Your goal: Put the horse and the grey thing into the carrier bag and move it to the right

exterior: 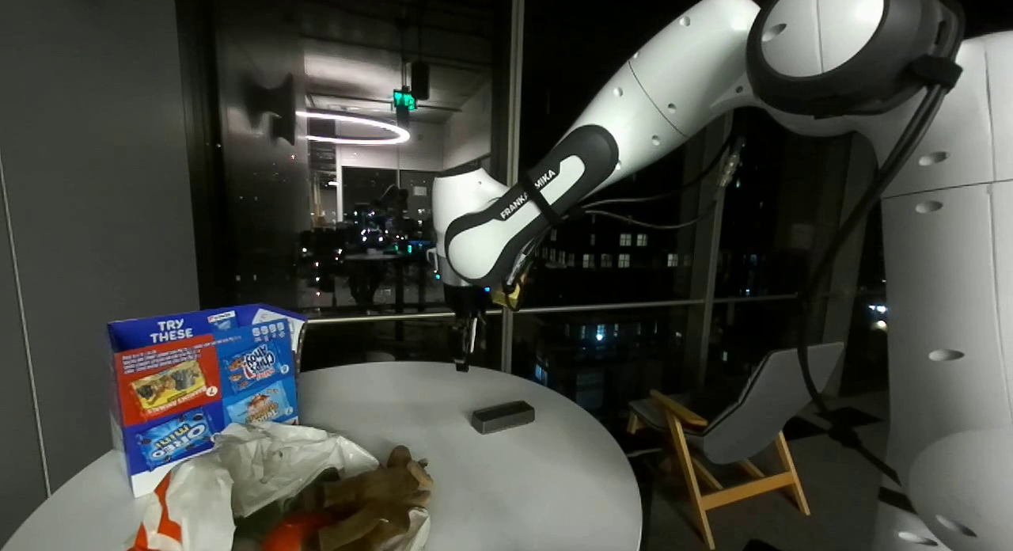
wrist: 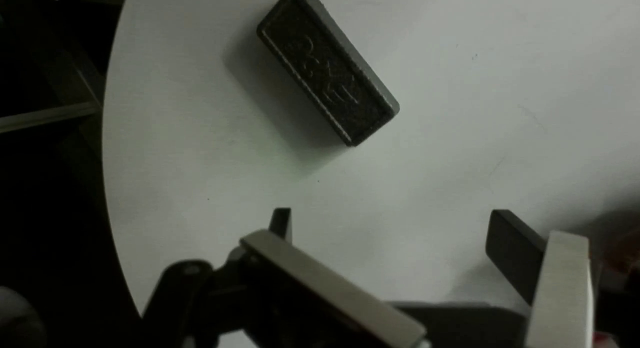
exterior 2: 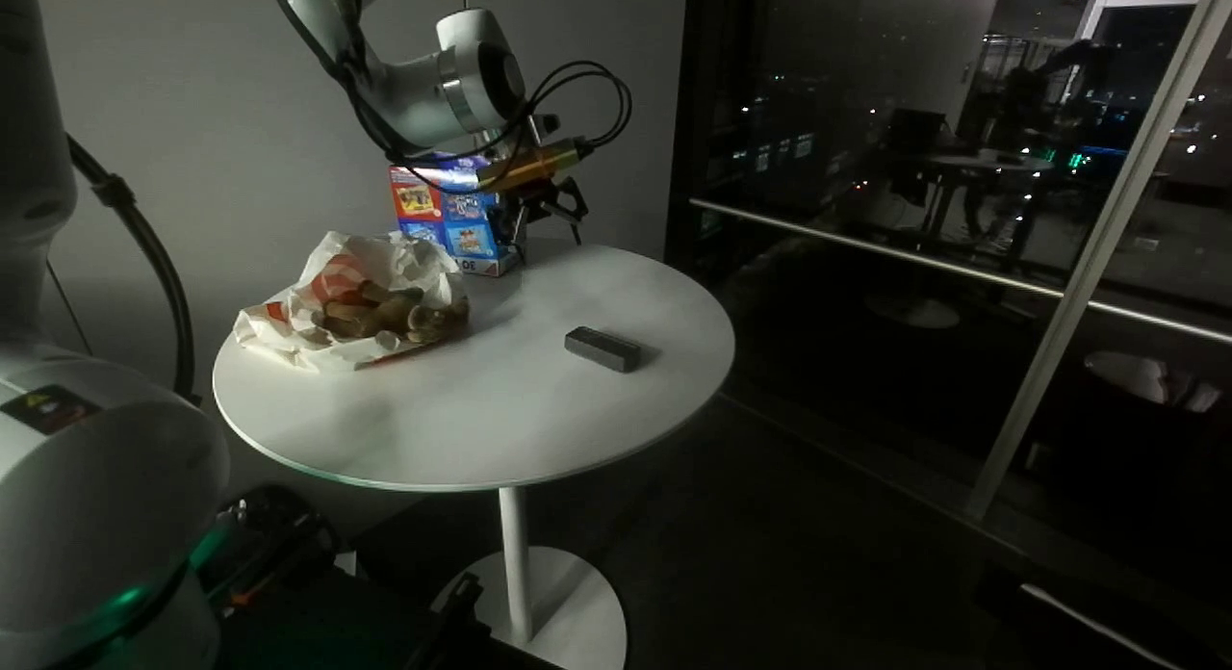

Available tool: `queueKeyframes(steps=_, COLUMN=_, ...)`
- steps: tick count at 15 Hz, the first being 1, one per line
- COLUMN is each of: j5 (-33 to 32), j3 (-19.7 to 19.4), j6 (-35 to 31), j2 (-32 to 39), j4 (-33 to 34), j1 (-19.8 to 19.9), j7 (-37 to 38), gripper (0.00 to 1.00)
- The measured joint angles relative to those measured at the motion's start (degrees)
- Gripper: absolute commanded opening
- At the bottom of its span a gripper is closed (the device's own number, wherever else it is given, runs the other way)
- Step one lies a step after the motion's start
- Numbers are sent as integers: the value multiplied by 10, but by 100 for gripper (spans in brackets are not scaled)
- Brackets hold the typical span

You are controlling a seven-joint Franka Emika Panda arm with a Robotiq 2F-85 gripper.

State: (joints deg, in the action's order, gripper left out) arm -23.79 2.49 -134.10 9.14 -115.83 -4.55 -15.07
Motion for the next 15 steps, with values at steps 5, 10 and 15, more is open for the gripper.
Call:
queueKeyframes(steps=5, j5=8, j3=-10, j6=77, j2=0, j4=15, j1=36, j7=-100, gripper=100)
queueKeyframes(steps=10, j5=28, j3=-23, j6=116, j2=19, j4=43, j1=75, j7=-222, gripper=100)
queueKeyframes(steps=15, j5=73, j3=-23, j6=77, j2=78, j4=55, j1=96, j7=-307, gripper=100)
